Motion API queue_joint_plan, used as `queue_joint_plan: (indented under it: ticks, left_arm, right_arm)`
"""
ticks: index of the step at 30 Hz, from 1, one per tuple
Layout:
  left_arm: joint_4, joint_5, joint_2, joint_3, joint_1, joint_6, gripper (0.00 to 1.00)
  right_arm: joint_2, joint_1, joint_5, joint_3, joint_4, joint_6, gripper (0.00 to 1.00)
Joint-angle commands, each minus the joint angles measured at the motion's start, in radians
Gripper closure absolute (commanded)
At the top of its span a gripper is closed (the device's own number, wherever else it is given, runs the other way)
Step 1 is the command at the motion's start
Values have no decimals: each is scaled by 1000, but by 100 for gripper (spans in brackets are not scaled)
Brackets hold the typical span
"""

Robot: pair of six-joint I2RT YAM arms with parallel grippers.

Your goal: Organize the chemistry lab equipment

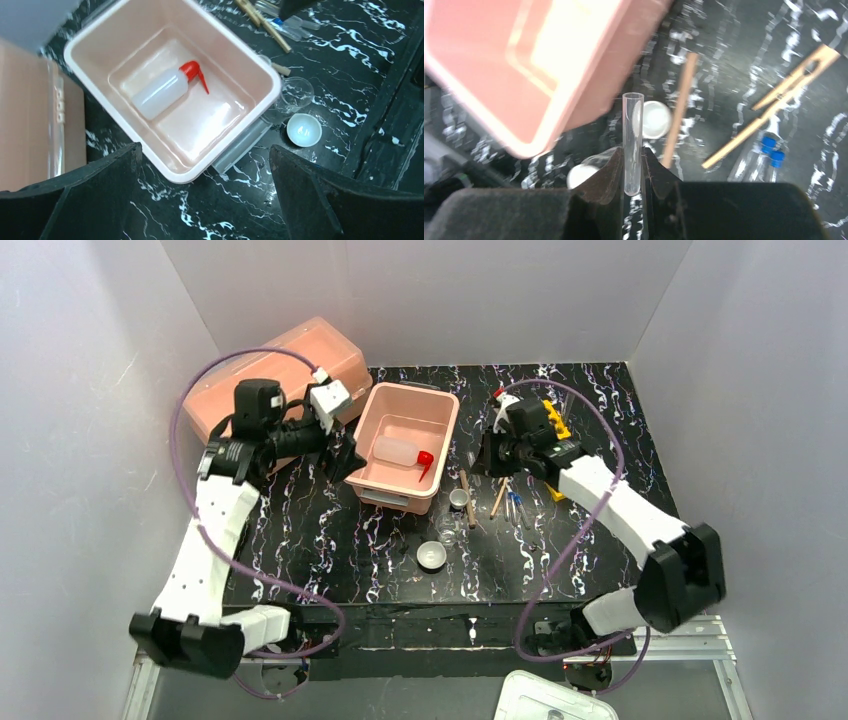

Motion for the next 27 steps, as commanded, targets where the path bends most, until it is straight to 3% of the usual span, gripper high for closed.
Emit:
queue_joint_plan:
  ticks: [1,8,11,13,19,27]
  left_arm:
    - [89,184,-169,-72,-12,228,2]
    - [43,268,-283,-118,-70,792,2]
    - [46,326,-326,-182,-102,1072,2]
    - [57,351,-332,-206,-126,1181,2]
    - [97,255,-306,-235,-258,1327,2]
    - [209,157,-279,-295,-366,1332,7]
  right_arm:
    - [-99,5,-321,56,-27,-36,90]
    - [-114,8,-695,144,-58,-22,92]
    - [-123,20,-795,158,-25,11,93]
    - [-119,28,-823,181,-31,37,93]
    - [-21,56,-836,323,-195,86,94]
    - [55,105,-830,349,-96,253,95]
